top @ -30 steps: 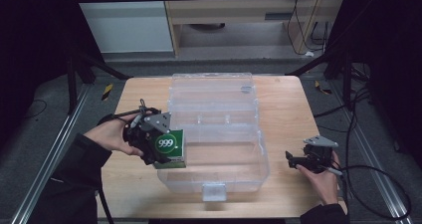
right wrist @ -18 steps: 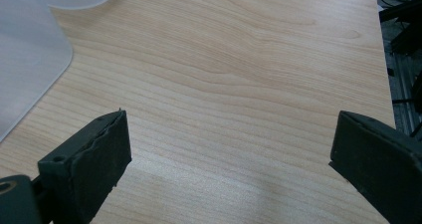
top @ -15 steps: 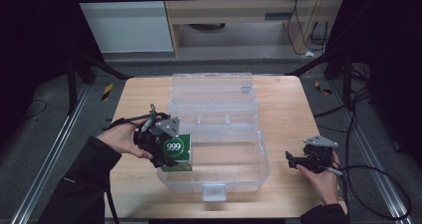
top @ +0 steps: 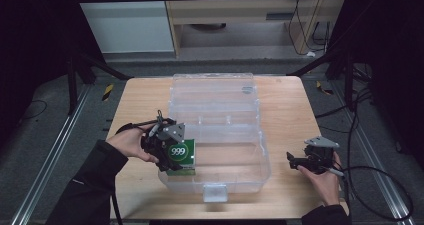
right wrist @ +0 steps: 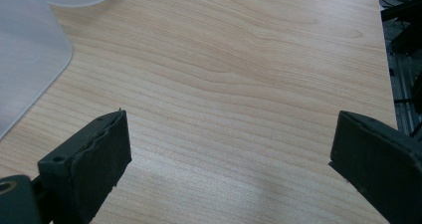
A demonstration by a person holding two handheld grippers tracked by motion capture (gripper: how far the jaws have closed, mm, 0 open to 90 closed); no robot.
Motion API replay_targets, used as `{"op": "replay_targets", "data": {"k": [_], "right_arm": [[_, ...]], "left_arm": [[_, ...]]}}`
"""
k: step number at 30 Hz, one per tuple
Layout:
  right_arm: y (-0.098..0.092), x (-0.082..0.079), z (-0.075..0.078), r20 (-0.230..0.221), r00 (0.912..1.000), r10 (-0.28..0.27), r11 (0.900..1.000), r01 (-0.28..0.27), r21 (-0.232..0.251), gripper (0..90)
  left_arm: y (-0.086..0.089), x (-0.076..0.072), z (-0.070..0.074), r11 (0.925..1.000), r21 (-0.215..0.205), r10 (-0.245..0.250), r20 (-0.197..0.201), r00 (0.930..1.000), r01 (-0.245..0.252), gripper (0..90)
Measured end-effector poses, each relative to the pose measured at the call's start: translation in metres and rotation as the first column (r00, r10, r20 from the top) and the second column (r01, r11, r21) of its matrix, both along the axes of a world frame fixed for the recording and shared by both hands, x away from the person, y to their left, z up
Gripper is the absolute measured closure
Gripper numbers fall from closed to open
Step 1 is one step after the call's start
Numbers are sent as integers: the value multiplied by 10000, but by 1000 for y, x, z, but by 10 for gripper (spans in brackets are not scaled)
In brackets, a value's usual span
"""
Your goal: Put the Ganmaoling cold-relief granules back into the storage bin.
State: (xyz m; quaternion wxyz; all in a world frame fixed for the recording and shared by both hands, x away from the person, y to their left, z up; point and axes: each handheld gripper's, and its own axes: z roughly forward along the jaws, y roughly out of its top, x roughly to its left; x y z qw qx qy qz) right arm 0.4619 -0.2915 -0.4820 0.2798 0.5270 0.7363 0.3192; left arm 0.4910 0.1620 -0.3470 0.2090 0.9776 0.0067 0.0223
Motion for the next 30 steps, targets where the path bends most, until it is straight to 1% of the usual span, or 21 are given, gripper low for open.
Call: {"op": "replay_targets", "data": {"k": [8, 11, 12, 15, 16, 22, 25, 29, 30], "right_arm": [[0, 0, 0, -15, 10000, -10, 10000, 10, 33, 28], [0, 0, 0, -13, 10000, -5, 10000, 5, 28, 28], [0, 0, 0, -21, 10000, -8, 10000, 8, 31, 28], [0, 0, 0, -32, 10000, 17, 10000, -17, -16, 28], [1, 0, 0, -59, 10000, -11, 10000, 11, 1, 28], [1, 0, 0, -72, 10000, -8, 10000, 8, 3, 27], [1, 0, 0, -81, 10000, 1, 10000, -1, -5, 26], [1, 0, -1, -83, 10000, 16, 10000, -17, -16, 26], [1, 0, -1, -97, 10000, 15, 10000, -15, -5, 26]], "left_arm": [[-2, 1, -11, 10000, -41, 71, -94, 9999, -71, 148], [-2, 2, -15, 10000, 21, 89, -109, 9999, -89, 148], [-2, 2, -18, 9999, 110, 94, -97, 9999, -93, 148], [-1, 3, -21, 9999, 118, 91, -105, 9999, -90, 148], [-1, 3, -23, 9998, 110, 152, -200, 9997, -150, 148], [0, 4, -33, 9996, 246, 164, -293, 9994, -157, 146], [0, 4, -35, 9995, 304, 135, -255, 9996, -127, 146], [0, 4, -39, 9994, 319, 134, -327, 9994, -123, 144], [0, 4, -40, 9995, 318, 74, -273, 9996, -65, 144]]}}
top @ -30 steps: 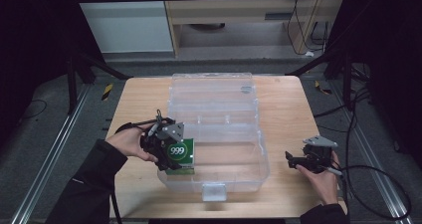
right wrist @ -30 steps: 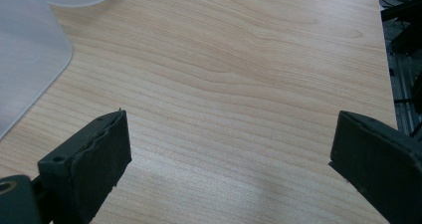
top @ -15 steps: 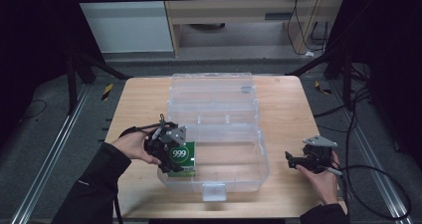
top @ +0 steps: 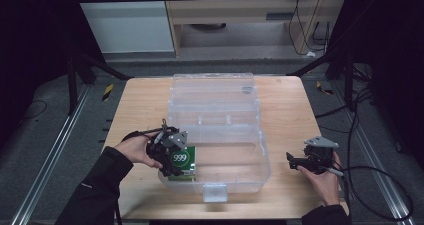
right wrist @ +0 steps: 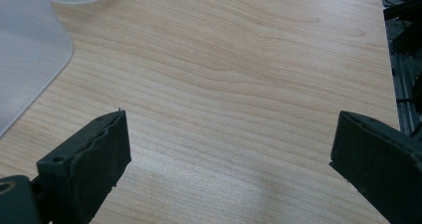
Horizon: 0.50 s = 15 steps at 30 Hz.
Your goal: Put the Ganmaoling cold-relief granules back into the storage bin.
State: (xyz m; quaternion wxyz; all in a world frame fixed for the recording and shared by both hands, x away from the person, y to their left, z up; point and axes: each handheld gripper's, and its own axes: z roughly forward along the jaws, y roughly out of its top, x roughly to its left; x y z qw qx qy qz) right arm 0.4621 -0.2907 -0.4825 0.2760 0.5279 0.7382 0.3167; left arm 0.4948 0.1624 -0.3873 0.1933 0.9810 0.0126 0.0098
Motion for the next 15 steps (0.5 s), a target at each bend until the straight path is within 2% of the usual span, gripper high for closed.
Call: {"op": "replay_targets", "data": {"k": [9, 10, 12, 13, 14, 15], "right_arm": [[0, 0, 0, 46, 10000, 12, 10000, -13, 17, 25], [0, 0, 0, 29, 10000, 10, 10000, -10, 8, 24], [0, 0, 0, 23, 10000, 6, 10000, -6, 5, 24], [0, 0, 0, 18, 10000, 11, 10000, -11, 18, 23], [0, 0, 0, 18, 10000, 11, 10000, -11, 18, 23], [0, 0, 0, 21, 10000, 9, 10000, -9, 5, 23]], "left_arm": [[1, -2, -2, 9998, 40, -178, 205, 9996, 177, 130], [1, -2, -1, 9997, -220, -35, 123, 9999, 38, 121], [2, -2, 1, 9993, -370, 15, 100, 9999, -11, 110], [3, -2, 4, 9982, -595, 37, 113, 9999, -30, 115], [4, -2, 9, 9967, -817, 33, 158, 9999, -20, 115], [5, -3, 13, 9963, -858, 24, 296, 9996, 2, 124]]}}
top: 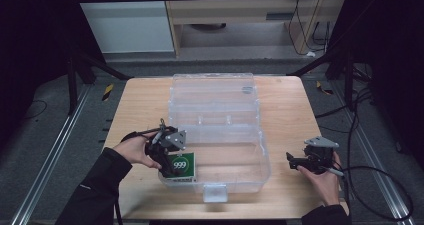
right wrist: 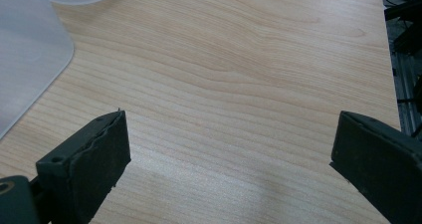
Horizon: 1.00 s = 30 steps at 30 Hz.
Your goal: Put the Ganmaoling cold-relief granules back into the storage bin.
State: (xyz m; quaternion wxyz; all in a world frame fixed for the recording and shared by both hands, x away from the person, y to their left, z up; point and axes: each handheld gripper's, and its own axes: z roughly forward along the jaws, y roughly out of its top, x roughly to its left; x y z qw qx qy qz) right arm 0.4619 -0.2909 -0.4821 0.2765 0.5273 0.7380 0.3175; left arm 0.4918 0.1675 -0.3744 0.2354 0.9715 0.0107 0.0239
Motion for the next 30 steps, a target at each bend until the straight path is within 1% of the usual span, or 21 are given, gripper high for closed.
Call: {"op": "replay_targets", "data": {"k": [1, 3, 4, 5, 7, 9, 10, 11, 12, 13, 14, 15, 16, 17, 22, 23, 24, 25, 27, 28, 30], "right_arm": [[0, 0, 0, 2, 10000, 1, 10000, -1, 15, 23], [0, 0, 0, 23, 10000, 18, 10000, -18, 17, 23], [0, 0, 0, 19, 10000, -3, 10000, 3, 47, 23], [0, 0, 0, 11, 10000, -5, 10000, 5, 45, 23], [0, 0, 0, 33, 10000, -4, 10000, 4, 52, 23], [-1, -1, 1, 10, 10000, -56, 10000, 56, 74, 25], [-1, -1, 1, 5, 10000, -64, 10000, 64, 76, 27], [-1, -1, 1, 16, 10000, -51, 10000, 51, 56, 28], [-1, -1, 1, 13, 10000, -54, 10000, 54, 54, 29], [-1, -1, 1, 11, 10000, -62, 10000, 62, 51, 30], [-1, -1, 1, 11, 10000, -62, 10000, 62, 51, 30], [-1, -1, 1, -4, 10000, -65, 10000, 65, 67, 31], [-1, -1, 1, 4, 10000, -71, 10000, 71, 66, 31], [-1, -1, 1, -4, 10000, -74, 10000, 74, 66, 31], [-1, -1, 1, -44, 10000, -76, 10000, 76, 63, 32], [-1, -1, 0, -42, 10000, -71, 9999, 72, 72, 32], [-1, -1, 0, -74, 9999, -70, 10000, 70, 20, 32], [-1, -1, 0, -74, 9999, -70, 10000, 70, 20, 32], [0, -1, 0, -75, 9999, -81, 10000, 81, -21, 33], [0, -1, 0, -35, 10000, -78, 10000, 78, -57, 33], [0, -1, 0, -13, 10000, -76, 10000, 76, -48, 33]], "left_arm": [[1, -1, 2, 10000, -56, -3, 42, 10000, 3, 128], [3, -3, 10, 10000, -48, 46, 286, 9996, -45, 130], [4, -4, 13, 9999, -90, 57, 316, 9995, -54, 144], [9, -6, 21, 9993, -355, 128, 472, 9988, -111, 155], [11, -7, 23, 9991, -402, 149, 518, 9985, -128, 168], [23, -10, 32, 9972, -642, 437, 727, 9964, -390, 188], [28, -11, 35, 9970, -614, 519, 836, 9951, -468, 193], [33, -11, 37, 9950, -753, 721, 963, 9927, -649, 195], [33, -11, 37, 9950, -753, 721, 963, 9927, -649, 198], [45, -13, 42, 9904, -1012, 1056, 1131, 9880, -943, 203], [45, -13, 42, 9904, -1012, 1056, 1131, 9880, -943, 207], [55, -15, 45, 9857, -1146, 1386, 1345, 9812, -1235, 212], [62, -16, 46, 9828, -1242, 1541, 1406, 9780, -1370, 212], [62, -16, 46, 9828, -1242, 1541, 1406, 9780, -1370, 214], [90, -20, 45, 9676, -1539, 2229, 1494, 9633, -2000, 226], [95, -21, 42, 9630, -1640, 2380, 1455, 9603, -2138, 228], [103, -21, 37, 9558, -1754, 2610, 1359, 9557, -2361, 230], [103, -21, 37, 9558, -1754, 2610, 1359, 9557, -2361, 230], [112, -21, 27, 9427, -1934, 2973, 1167, 9476, -2719, 230], [115, -21, 24, 9381, -1967, 3104, 1126, 9439, -2850, 230], [123, -21, 13, 9233, -2109, 3462, 940, 9335, -3211, 229]]}}
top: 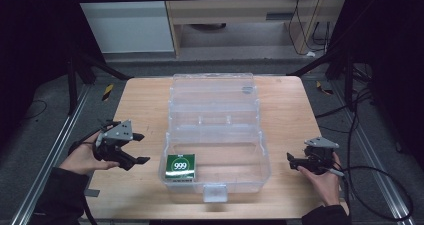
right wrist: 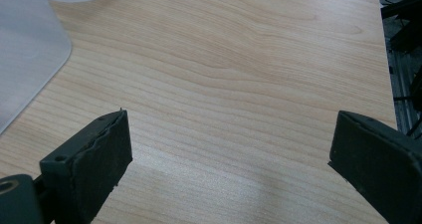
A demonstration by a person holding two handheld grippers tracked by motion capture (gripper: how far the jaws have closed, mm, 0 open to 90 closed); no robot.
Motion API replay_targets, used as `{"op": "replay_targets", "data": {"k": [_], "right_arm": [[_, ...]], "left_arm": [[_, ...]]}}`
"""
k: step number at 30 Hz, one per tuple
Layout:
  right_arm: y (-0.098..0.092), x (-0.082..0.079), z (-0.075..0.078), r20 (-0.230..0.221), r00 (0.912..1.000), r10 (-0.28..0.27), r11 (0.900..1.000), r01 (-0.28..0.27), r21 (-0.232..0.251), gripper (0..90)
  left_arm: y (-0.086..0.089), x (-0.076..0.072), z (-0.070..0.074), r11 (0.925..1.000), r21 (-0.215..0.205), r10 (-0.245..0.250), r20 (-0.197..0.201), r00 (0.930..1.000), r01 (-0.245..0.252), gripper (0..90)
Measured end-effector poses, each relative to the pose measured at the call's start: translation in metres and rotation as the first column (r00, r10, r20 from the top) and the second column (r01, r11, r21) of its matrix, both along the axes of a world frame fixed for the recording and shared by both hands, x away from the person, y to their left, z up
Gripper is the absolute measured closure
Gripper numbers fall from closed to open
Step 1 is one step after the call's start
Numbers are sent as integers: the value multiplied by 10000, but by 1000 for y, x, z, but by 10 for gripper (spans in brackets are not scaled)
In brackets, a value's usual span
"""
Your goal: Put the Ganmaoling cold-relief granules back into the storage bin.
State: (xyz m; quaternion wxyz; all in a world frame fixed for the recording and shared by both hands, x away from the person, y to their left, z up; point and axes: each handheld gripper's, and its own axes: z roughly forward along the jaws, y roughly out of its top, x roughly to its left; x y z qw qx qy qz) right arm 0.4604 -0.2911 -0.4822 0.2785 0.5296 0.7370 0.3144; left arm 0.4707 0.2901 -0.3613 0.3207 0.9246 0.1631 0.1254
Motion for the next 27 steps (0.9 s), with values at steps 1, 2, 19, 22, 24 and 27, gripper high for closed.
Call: {"op": "replay_targets", "data": {"k": [1, 2, 19, 22, 24, 27], "right_arm": [[0, 0, 0, 16, 10000, -15, 10000, 15, -6, 32], [0, 0, 0, 17, 10000, -14, 10000, 14, -17, 33], [-1, 0, -2, -18, 9999, -108, 9999, 108, -5, 31], [-1, 0, -2, -4, 10000, -91, 10000, 91, -40, 31], [-1, 0, -3, -25, 10000, -59, 10000, 59, -36, 30], [-1, 0, -4, -56, 10000, -56, 10000, 56, -42, 30]], "left_arm": [[4, 0, -7, 9996, -108, 254, -33, 9997, -255, 228], [6, 0, -13, 9989, -196, 426, -101, 9990, -427, 228], [20, 14, -89, 9279, -628, 3640, -593, 9295, -3674, 200], [21, 16, -94, 9096, -743, 4051, -589, 9124, -4087, 202], [20, 17, -97, 8995, -744, 4272, -567, 9024, -4305, 202], [22, 20, -100, 8889, -716, 4491, -590, 8915, -4525, 201]]}}
